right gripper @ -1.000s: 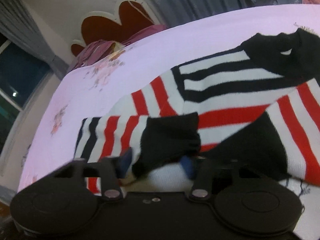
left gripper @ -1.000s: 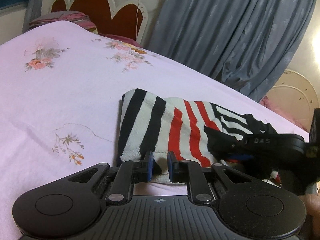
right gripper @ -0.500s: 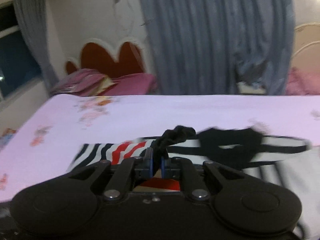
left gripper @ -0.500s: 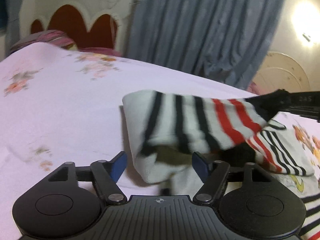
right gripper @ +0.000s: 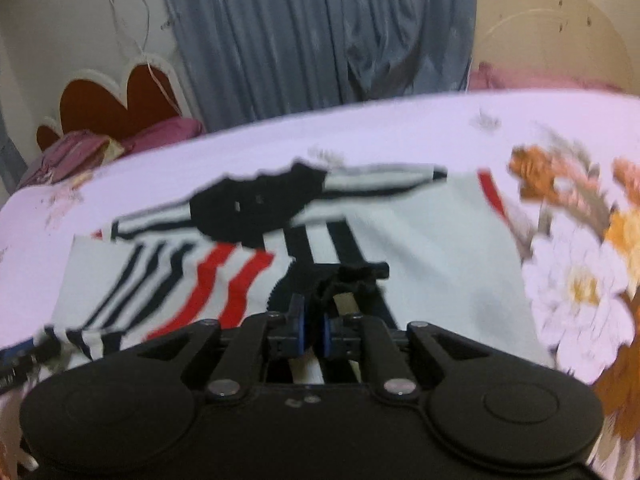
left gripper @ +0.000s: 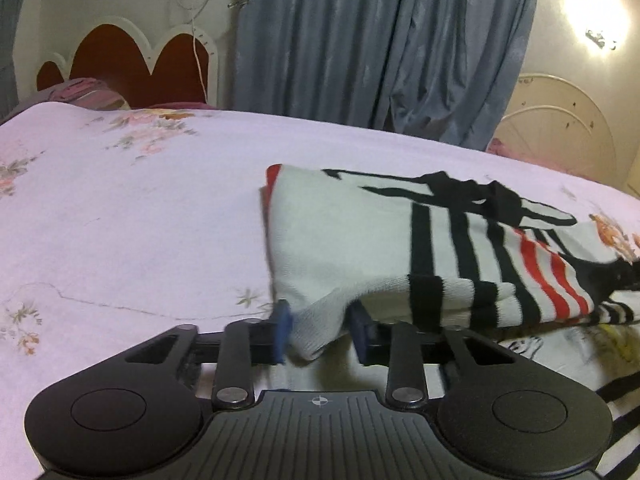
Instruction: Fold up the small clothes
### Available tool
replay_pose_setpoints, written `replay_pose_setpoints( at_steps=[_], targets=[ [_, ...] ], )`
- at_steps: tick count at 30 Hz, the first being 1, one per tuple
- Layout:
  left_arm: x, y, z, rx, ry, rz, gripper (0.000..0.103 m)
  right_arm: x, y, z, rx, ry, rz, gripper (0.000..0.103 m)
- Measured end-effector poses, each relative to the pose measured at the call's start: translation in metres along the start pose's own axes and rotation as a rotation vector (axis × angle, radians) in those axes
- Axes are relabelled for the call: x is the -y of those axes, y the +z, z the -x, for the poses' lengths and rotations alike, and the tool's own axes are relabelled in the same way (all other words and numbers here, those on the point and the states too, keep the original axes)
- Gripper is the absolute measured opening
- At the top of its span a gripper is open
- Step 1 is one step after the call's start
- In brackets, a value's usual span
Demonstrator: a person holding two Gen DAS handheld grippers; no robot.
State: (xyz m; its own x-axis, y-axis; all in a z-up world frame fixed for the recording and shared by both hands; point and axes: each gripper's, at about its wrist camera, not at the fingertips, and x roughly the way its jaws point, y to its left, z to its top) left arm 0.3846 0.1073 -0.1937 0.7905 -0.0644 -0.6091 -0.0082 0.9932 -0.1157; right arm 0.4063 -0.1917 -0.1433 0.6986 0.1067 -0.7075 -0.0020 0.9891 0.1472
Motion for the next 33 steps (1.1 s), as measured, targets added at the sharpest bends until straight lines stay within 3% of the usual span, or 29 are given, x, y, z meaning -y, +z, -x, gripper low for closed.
replay_pose_setpoints(
  at_steps=[3, 8, 10, 12, 14, 15, 16, 19, 23, 26, 31, 33],
  targets=[
    [-0.008, 0.001, 0.007, -0.001, -0.012, 0.019, 0.020, 0.002, -0.004, -0.001, -0.004, -0.022, 0.009, 0.011],
    [-0.007, -0.002, 0.004, -0.033, -0.020, 0.015, 0.020, 0.013, -0.008, -0.003, -0.045, -0.041, 0.019, 0.011],
    [-0.009, 0.001, 0.006, -0.057, -0.027, 0.030, 0.020, 0.015, -0.006, 0.004, -0.030, -0.039, 0.012, 0.020],
    [-0.011, 0.004, 0.008, -0.070, -0.039, 0.056, 0.021, 0.020, -0.003, 0.013, 0.003, -0.024, -0.018, 0.044],
    [-0.015, 0.007, 0.014, -0.072, -0.055, 0.092, 0.039, 0.020, 0.002, 0.018, 0.036, -0.034, -0.012, 0.061],
    [-0.014, 0.008, 0.016, -0.063, -0.053, 0.105, 0.057, 0.020, 0.004, 0.019, 0.042, -0.039, -0.005, 0.062],
    [-0.015, 0.009, 0.021, -0.038, -0.047, 0.118, 0.065, 0.019, 0.007, 0.017, 0.038, -0.042, 0.000, 0.062],
    [-0.013, 0.016, 0.029, -0.003, -0.056, 0.140, 0.065, 0.018, 0.011, 0.009, 0.023, -0.046, -0.007, 0.060],
    [-0.013, 0.028, 0.020, -0.011, -0.060, 0.165, 0.065, 0.015, 0.016, -0.004, 0.005, -0.061, -0.002, 0.059],
    [-0.013, 0.033, 0.005, -0.034, -0.060, 0.184, 0.065, 0.014, 0.017, -0.015, -0.027, -0.060, -0.001, 0.044],
    [-0.003, 0.029, -0.020, -0.084, -0.052, 0.149, 0.065, 0.012, 0.013, -0.024, -0.059, -0.070, 0.006, 0.038],
    [-0.001, 0.024, -0.028, -0.116, -0.036, 0.138, 0.065, 0.011, 0.013, -0.024, -0.058, -0.074, 0.021, 0.026]
  ],
)
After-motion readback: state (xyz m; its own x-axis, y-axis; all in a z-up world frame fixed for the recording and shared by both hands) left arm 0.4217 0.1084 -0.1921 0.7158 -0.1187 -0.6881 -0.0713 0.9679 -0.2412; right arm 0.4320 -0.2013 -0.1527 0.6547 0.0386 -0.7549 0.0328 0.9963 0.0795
